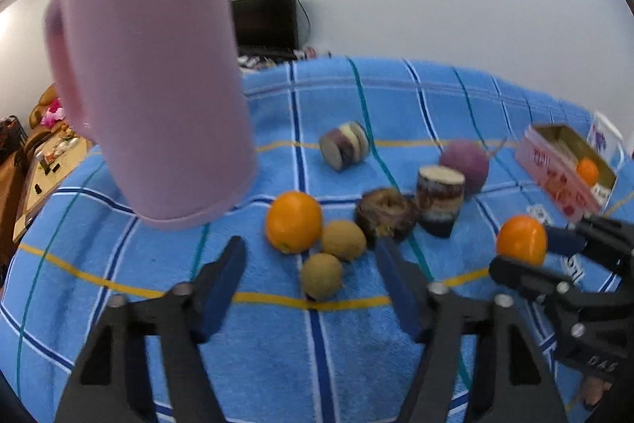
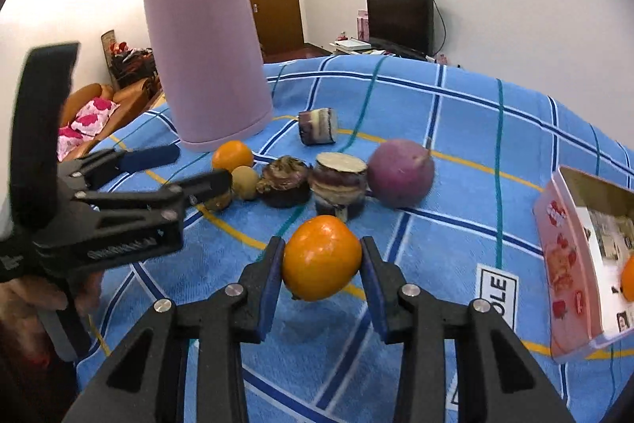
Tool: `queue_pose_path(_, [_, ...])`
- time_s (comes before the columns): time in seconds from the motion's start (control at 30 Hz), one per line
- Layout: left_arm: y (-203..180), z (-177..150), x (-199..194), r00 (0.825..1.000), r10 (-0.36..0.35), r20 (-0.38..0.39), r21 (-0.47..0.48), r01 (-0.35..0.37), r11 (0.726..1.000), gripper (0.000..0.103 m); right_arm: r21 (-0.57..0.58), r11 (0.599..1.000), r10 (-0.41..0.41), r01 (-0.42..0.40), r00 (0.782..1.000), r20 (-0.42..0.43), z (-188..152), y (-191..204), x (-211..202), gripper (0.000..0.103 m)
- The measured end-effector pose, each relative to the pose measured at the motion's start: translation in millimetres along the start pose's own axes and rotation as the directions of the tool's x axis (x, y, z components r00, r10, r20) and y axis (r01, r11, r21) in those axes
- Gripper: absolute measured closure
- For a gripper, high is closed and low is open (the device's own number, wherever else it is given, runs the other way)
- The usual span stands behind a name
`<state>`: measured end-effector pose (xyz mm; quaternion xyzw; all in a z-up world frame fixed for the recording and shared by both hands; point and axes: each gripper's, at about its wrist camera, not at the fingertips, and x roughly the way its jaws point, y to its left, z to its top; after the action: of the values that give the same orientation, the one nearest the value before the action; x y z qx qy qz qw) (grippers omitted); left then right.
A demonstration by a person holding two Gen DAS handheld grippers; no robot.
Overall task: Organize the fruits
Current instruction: 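Grasp another orange with the right gripper while the left gripper grasps a small round fruit, then carry both fruits over the pink tin and open both grippers inside it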
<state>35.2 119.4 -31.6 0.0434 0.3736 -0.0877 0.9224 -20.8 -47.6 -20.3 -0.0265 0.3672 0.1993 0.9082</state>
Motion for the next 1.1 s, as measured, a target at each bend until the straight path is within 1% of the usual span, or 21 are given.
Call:
queue_pose_path(0.03, [0,1,4,1.000,-0.005,-0.018,0.003,0.005,1.000,0.047,0.002,1.000,-0.001,0.001,1.000,0.000,0,-2,0,0.063])
queue_pose_path(0.1, [0,0,12,0.998,-0.005,-0.062,0.000,0.005,1.000,0.051,0.001,1.000,-0.001,0.001,1.000,0.003,1,-1,0,0.063])
queue_pose_path(0.17, [2,-1,20,0.995,-0.014,-0.097,-0.007,0.013,1.000,0.060,-0.004,1.000,0.003,-0.003,1.000,0.008,2,-1,-1,0.063])
queue_pose_path(0.2, [2,-1,24,0.993,-0.027,-0.115,-0.010,0.026,1.000,0.063,-0.007,1.000,0.003,-0.003,1.000,0.011,2,0,-2,0.063])
queue_pose_path(0.23, [3,-2,26,0.992,-0.032,-0.122,-0.015,0.031,0.999,0.066,-0.008,1.000,0.005,-0.005,1.000,0.012,1,0,-3,0.063])
queue_pose_path(0.27, [3,-1,26,0.992,-0.035,-0.119,-0.020,0.033,0.999,0.072,-0.006,1.000,0.008,-0.008,1.000,0.013,1,0,-3,0.063])
queue_pose_path(0.3, [3,-3,25,0.992,-0.039,-0.118,-0.023,0.036,0.999,0.076,-0.004,1.000,0.012,-0.012,1.000,0.013,1,-1,-4,0.063])
queue_pose_path(0.43, [4,-4,23,0.993,-0.049,-0.109,-0.029,0.047,0.998,0.077,-0.002,1.000,0.010,-0.010,1.000,0.025,-1,-2,-8,0.063])
queue_pose_path(0.5, [4,-4,18,0.995,-0.041,-0.093,-0.027,0.038,0.999,0.077,-0.004,1.000,0.003,-0.003,0.999,0.039,-1,-3,-11,0.063])
queue_pose_path(0.6, [5,-4,8,0.999,0.003,-0.045,-0.032,-0.005,0.999,0.077,-0.018,0.999,-0.028,0.029,0.997,0.075,1,-5,-17,0.063])
queue_pose_path(0.67, [6,-4,1,0.999,0.040,-0.011,-0.038,-0.040,0.998,0.077,-0.027,0.998,-0.050,0.053,0.994,0.098,1,-7,-20,0.063])
queue_pose_path(0.73, [5,-5,-8,0.998,0.059,0.032,-0.042,-0.057,0.997,0.077,-0.026,0.998,-0.055,0.058,0.992,0.110,2,-9,-23,0.063])
queue_pose_path(0.8, [3,-5,-16,0.995,0.061,0.074,-0.057,-0.057,0.997,0.077,-0.021,0.998,-0.055,0.057,0.991,0.121,2,-12,-26,0.063])
queue_pose_path(0.93, [-4,-2,-23,0.992,0.056,0.110,-0.088,-0.047,0.995,0.077,-0.017,0.998,-0.059,0.062,0.988,0.144,2,-20,-34,0.063])
queue_pose_path(1.1, [-27,5,-34,0.985,0.051,0.162,-0.075,-0.039,0.996,0.077,-0.011,0.996,-0.086,0.089,0.983,0.161,0,-32,-41,0.063])
